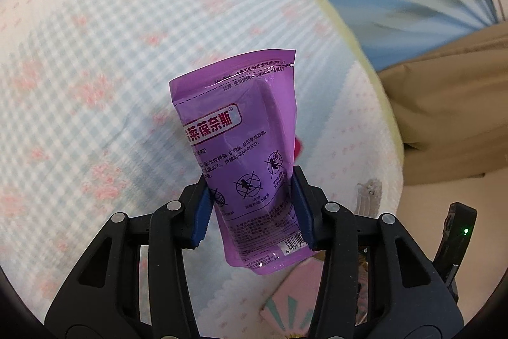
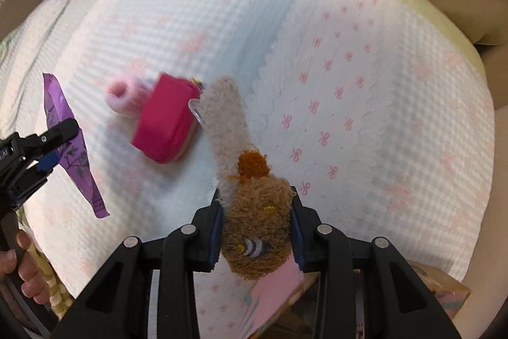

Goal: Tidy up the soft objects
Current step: 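Carry the purple packet and brown plush over the box and lower them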

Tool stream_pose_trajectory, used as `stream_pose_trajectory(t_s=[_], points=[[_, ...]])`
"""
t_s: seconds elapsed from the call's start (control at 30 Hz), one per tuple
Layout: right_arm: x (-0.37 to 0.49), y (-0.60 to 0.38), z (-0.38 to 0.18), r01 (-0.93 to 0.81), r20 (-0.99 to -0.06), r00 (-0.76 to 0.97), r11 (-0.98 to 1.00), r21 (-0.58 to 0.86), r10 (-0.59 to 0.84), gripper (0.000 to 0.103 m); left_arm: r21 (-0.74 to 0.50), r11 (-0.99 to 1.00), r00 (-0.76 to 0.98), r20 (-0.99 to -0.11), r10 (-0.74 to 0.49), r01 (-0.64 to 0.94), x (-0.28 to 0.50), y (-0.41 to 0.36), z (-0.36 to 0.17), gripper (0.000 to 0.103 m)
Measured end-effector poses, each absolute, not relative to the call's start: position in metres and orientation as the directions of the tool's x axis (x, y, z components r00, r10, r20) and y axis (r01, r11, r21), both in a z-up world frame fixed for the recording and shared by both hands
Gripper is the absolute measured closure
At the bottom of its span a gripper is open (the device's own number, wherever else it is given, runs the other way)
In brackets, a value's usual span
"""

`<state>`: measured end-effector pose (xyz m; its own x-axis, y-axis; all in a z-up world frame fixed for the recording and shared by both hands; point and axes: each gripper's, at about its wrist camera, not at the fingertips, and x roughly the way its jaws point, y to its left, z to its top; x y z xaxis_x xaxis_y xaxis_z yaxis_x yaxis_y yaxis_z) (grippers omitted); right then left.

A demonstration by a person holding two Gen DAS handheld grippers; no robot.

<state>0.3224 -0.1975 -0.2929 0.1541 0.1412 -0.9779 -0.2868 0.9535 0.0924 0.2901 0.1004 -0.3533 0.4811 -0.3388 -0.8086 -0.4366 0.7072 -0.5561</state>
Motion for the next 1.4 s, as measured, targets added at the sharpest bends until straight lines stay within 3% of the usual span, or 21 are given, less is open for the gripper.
stream_pose_trajectory(t_s=[0.67,1.03,1.4], points=[[0.179,-0.235,-0.122,-0.171,-0.867,0.443,0.971,0.166,0.226,0.07,-0.495,0.852,0.597,-0.739,-0.311,-0.169,0.188,0.031,-0.167,0.061],[0.094,-0.302,-0.08,-0.072,-0.821,0.54,0.982,0.176,0.187,0.07,-0.404,0.914,0.571,-0.744,-0.347,0.028,0.13,-0.071,-0.119,0.061],[0.058,-0.37,-0.074,0.082,-0.814,0.572,0.979,0.186,0.106,0.07,-0.334,0.912,0.475,-0.779,-0.409,0.238,0.119,-0.174,-0.115,0.061]])
